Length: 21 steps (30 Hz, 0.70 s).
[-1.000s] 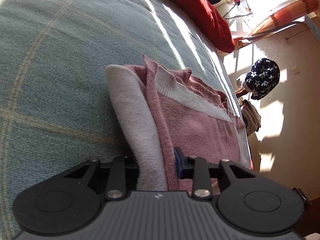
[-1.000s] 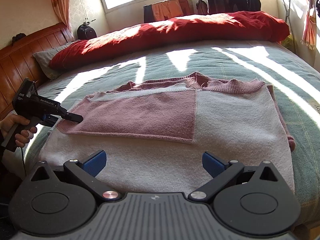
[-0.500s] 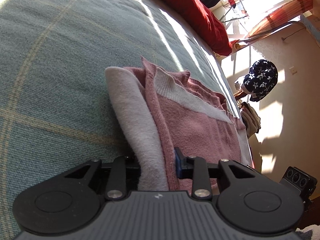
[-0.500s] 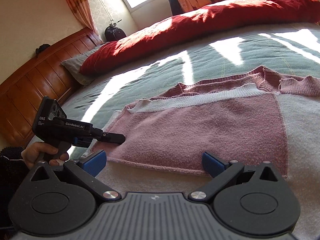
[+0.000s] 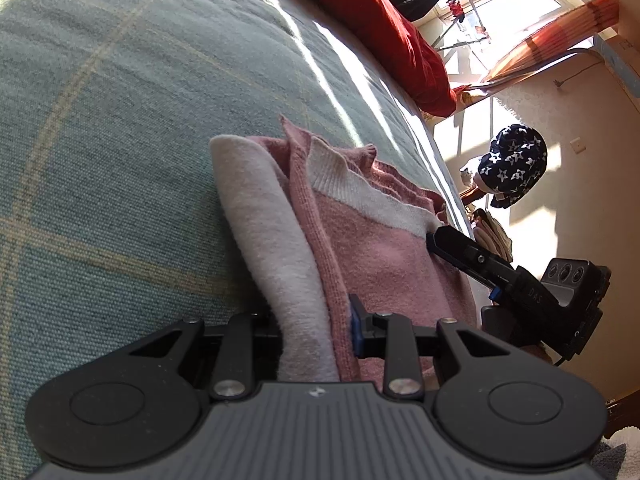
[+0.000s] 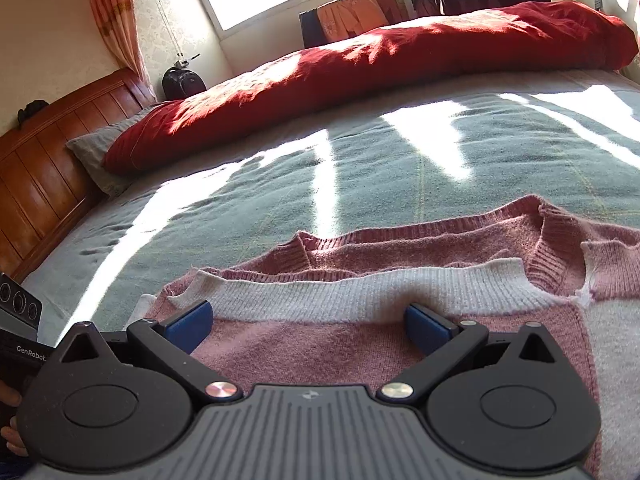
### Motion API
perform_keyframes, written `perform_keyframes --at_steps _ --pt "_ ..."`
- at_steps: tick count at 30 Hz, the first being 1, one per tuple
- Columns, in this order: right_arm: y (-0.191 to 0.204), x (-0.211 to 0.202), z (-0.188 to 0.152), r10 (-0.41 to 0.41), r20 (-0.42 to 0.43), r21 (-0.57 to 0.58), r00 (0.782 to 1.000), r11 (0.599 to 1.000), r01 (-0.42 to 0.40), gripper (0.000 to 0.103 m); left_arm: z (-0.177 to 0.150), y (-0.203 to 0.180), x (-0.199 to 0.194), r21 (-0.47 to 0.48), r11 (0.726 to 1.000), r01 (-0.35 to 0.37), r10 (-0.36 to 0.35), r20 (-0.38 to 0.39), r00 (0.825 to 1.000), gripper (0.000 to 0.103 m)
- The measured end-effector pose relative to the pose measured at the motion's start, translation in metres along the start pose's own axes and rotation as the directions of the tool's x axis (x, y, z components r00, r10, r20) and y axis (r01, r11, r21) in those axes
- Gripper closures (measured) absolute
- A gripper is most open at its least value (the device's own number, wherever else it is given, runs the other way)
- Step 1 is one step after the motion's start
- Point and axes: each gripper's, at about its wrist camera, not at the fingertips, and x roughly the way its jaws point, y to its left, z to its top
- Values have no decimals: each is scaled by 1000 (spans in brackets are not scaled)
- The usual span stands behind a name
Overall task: Fold clothes
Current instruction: 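Lift the gripped sweater end with the left tool and fold it over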
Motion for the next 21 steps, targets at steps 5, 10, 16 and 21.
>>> perform_keyframes --at_steps 5,10,16,21 --pt "4 -26 -6 21 -1 1 1000 1000 -21 0 1 -4 -1 -6 1000 -10 10 -8 1000 73" --pt "-1 -71 -35 23 -12 -17 1000 1000 -23 0 3 -8 -4 -20 999 -26 25 -31 999 75" --pt "-7 -111 -60 -13 -12 -77 1000 997 12 0 5 -26 -7 -28 997 -69 68 -26 997 81" --pt "-19 -125 -61 -14 10 -31 1000 999 15 0 10 -59 -15 23 997 -75 76 -19 997 82"
